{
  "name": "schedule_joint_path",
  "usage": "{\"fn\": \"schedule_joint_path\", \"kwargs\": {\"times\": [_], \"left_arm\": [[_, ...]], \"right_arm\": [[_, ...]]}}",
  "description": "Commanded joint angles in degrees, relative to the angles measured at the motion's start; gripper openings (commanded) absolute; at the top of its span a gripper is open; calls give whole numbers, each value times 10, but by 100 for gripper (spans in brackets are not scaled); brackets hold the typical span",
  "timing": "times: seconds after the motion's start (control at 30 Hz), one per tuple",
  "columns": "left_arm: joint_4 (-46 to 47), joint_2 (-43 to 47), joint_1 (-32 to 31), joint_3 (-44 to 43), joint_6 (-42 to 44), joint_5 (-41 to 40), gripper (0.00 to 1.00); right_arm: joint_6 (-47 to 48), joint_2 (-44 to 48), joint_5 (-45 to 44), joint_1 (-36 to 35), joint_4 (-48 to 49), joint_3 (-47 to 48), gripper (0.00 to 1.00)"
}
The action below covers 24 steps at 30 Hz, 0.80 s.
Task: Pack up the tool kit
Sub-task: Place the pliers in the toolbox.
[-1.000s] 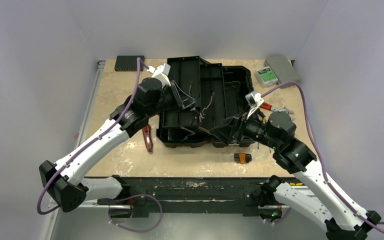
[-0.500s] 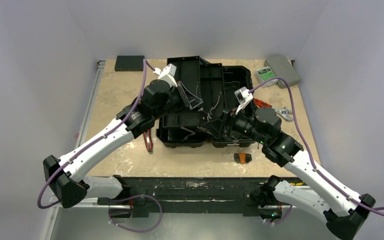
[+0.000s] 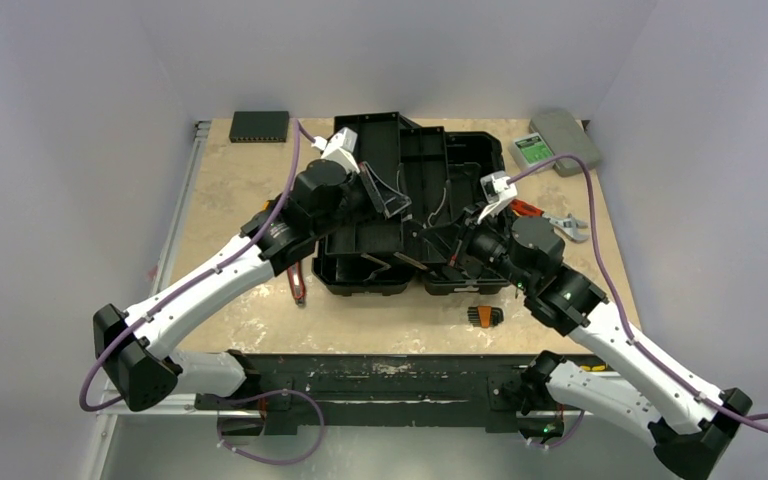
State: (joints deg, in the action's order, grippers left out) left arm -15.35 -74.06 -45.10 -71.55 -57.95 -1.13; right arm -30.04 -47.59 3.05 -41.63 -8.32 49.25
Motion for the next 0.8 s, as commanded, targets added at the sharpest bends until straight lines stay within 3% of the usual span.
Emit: {"fn": "schedule_joint_path", "kwargs": {"times": [0.0,0.13,0.23,0.33,0.6,0.7,0.77], "left_arm": [[56,16,-6,-2,0,4,18],[50,29,-6,-2,16,9,64],[9,45,-6,-13,32,-11,84],[-37,68,-5,-24,62,-42,92],[-163,164,0,-21,154,-180,96],[-210,202,19,-14,177,-218,97],[-260,217,40,-17,180,-237,97]], "right_arm": [[-12,13,-73,1,-12,4,0],[-25,28,-96,1,-29,6,0],[-27,36,-154,1,-71,26,0],[-24,38,-237,2,-131,59,0],[4,-22,-475,4,-291,156,0],[16,-56,-511,25,-323,179,0],[35,-80,-486,62,-330,193,0]]}}
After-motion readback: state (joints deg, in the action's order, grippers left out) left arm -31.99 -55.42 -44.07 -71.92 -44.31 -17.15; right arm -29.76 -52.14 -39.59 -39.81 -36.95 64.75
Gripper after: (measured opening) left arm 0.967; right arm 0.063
